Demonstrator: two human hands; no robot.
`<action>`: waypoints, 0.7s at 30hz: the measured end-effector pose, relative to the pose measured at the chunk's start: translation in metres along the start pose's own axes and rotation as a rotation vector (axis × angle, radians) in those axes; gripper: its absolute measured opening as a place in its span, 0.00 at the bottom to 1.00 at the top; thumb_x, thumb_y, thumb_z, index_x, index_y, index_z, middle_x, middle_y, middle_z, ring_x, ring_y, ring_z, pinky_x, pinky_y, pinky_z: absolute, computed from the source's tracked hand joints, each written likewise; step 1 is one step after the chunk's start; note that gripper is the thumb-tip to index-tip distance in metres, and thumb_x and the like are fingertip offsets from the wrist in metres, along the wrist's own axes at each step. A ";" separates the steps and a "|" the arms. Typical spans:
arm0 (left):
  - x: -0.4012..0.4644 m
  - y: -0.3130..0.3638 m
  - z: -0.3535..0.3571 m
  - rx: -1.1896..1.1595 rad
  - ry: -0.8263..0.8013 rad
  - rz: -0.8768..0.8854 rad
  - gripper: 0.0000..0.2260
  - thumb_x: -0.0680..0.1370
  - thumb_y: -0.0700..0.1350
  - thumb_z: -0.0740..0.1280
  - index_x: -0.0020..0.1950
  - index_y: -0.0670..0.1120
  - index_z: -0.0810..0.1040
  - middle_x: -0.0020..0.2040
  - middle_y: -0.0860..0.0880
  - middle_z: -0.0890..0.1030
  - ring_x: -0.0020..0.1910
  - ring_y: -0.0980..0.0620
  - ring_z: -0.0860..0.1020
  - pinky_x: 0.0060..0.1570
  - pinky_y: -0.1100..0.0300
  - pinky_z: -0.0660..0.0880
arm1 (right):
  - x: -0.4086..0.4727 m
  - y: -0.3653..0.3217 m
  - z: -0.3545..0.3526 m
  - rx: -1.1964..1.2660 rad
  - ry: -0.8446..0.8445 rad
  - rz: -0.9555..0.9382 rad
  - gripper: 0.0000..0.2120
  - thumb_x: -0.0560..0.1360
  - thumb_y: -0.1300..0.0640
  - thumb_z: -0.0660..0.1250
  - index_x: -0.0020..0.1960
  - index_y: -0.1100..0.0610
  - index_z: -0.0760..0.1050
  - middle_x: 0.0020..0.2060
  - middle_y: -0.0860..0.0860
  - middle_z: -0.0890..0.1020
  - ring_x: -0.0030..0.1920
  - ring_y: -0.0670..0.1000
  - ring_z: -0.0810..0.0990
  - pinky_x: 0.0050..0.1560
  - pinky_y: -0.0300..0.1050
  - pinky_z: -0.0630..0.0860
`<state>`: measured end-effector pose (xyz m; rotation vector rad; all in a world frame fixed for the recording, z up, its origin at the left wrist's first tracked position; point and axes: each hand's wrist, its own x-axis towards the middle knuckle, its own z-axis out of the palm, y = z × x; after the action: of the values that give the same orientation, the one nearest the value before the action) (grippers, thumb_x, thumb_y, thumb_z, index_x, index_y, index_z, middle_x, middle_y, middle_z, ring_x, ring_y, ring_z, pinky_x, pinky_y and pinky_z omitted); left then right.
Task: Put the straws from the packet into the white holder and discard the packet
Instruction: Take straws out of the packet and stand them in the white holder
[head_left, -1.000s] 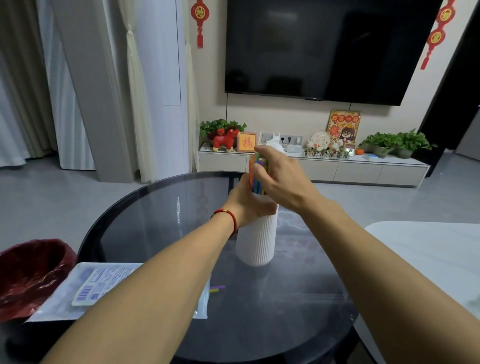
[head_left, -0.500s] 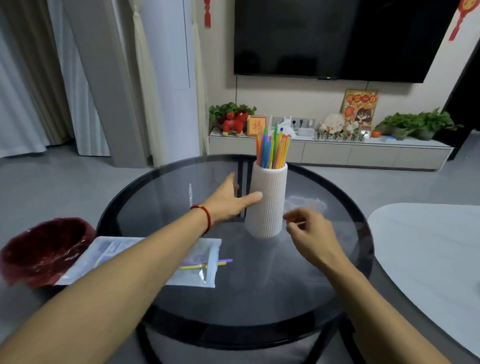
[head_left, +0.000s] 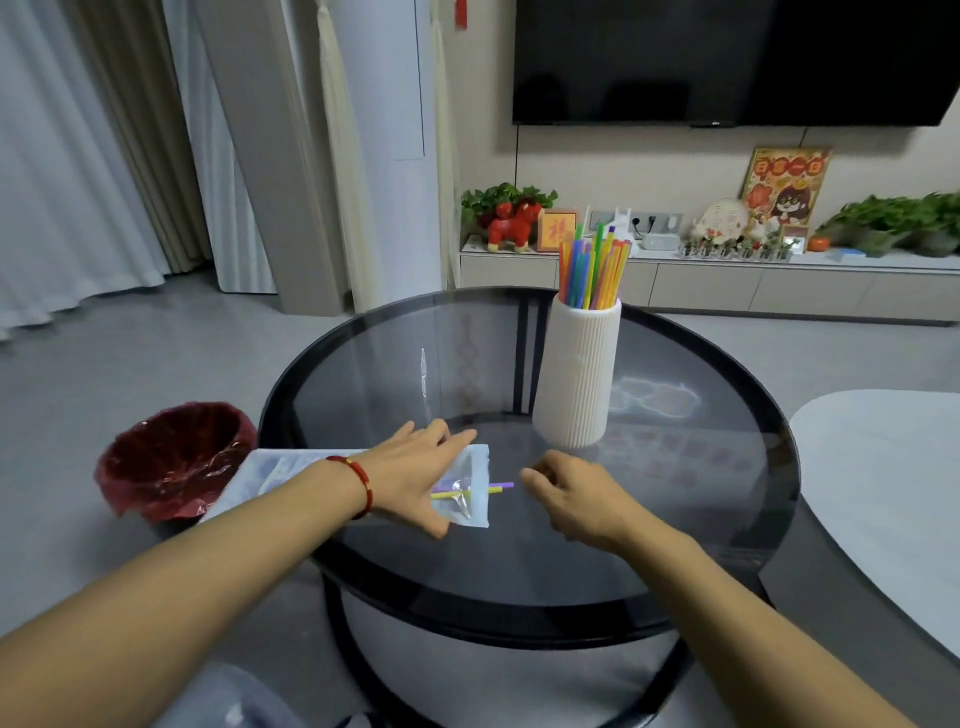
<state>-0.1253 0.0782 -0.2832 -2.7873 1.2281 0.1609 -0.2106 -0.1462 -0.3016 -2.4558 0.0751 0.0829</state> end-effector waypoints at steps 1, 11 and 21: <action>0.001 0.002 -0.004 0.018 0.014 0.023 0.45 0.63 0.60 0.72 0.76 0.50 0.57 0.55 0.49 0.67 0.47 0.47 0.72 0.52 0.54 0.72 | -0.001 -0.001 0.002 0.031 0.008 -0.008 0.16 0.84 0.44 0.58 0.52 0.55 0.75 0.36 0.47 0.78 0.38 0.54 0.81 0.44 0.51 0.80; 0.001 0.033 -0.063 0.724 0.191 0.243 0.59 0.56 0.58 0.79 0.79 0.43 0.52 0.63 0.41 0.66 0.56 0.42 0.71 0.54 0.42 0.70 | 0.004 -0.007 0.018 1.042 -0.173 0.337 0.18 0.85 0.52 0.59 0.57 0.65 0.81 0.45 0.63 0.84 0.34 0.57 0.85 0.37 0.47 0.84; 0.004 0.013 -0.062 0.666 0.151 0.111 0.57 0.64 0.52 0.78 0.80 0.44 0.42 0.69 0.44 0.63 0.65 0.44 0.70 0.71 0.35 0.59 | 0.003 0.006 -0.009 1.389 0.093 0.280 0.04 0.77 0.72 0.70 0.50 0.73 0.80 0.44 0.64 0.83 0.34 0.51 0.87 0.38 0.37 0.84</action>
<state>-0.1284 0.0584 -0.2233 -2.1832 1.1861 -0.3875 -0.2078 -0.1566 -0.2987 -1.0485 0.3742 0.0183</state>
